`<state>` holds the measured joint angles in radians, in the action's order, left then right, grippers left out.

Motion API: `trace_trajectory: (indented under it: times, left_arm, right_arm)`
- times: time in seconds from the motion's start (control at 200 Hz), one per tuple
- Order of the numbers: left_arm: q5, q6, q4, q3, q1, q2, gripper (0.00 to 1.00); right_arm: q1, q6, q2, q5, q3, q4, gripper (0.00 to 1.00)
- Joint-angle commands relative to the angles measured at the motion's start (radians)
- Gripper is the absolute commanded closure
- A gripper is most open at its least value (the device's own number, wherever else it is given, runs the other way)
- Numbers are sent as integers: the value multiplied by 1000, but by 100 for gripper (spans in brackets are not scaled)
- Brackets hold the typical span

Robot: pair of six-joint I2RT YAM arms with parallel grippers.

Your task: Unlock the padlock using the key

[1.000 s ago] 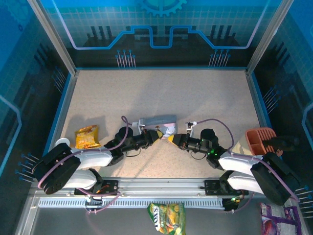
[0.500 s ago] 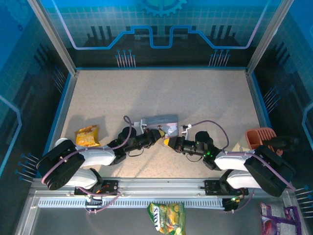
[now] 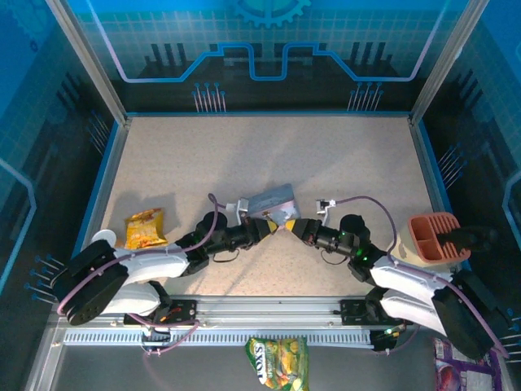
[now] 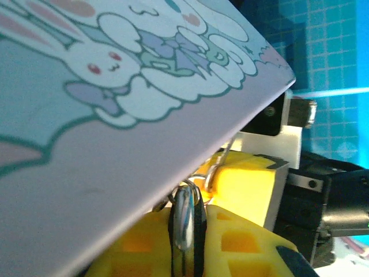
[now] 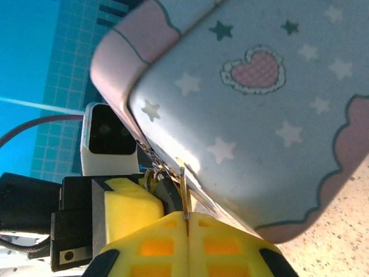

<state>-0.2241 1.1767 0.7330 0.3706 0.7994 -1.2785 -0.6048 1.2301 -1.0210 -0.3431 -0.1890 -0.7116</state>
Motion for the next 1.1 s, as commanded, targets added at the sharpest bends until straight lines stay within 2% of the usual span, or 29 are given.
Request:
trace_trajectory:
  times: [0.0,0.19,0.365,0.475,0.635,0.82,0.906,1.096]
  left_arm:
    - [13,-132,-124,65,-12,45,100]
    - [48,-177,-280,125,-49,-13,100]
    - [104,-270,-443,192,-49,-61,100]
    - [128,-325,-547,231,-49,-91,99]
    - [100,-345,-584,259,-49,-170,96]
    - [72,-349,-603,284,-37,-251,92]
    - [72,-357,-607,279,-34,-251,87]
    - [110,-370,-615,206,-26,-159,67]
  right_arm:
    - [16,-69,39,25,1,130,100]
    - [8,-187,92,-28,-4,212,100]
    - [-35,-401,200,-9,-77,503,100]
    - [-45,-487,240,-18,-94,594,100]
    - [-75,-565,244,-33,-97,613,100]
    - [-164,-666,207,5,-124,622,100]
    - [-185,-694,192,7,-132,617,100]
    - [-199,-748,164,21,-157,658,100]
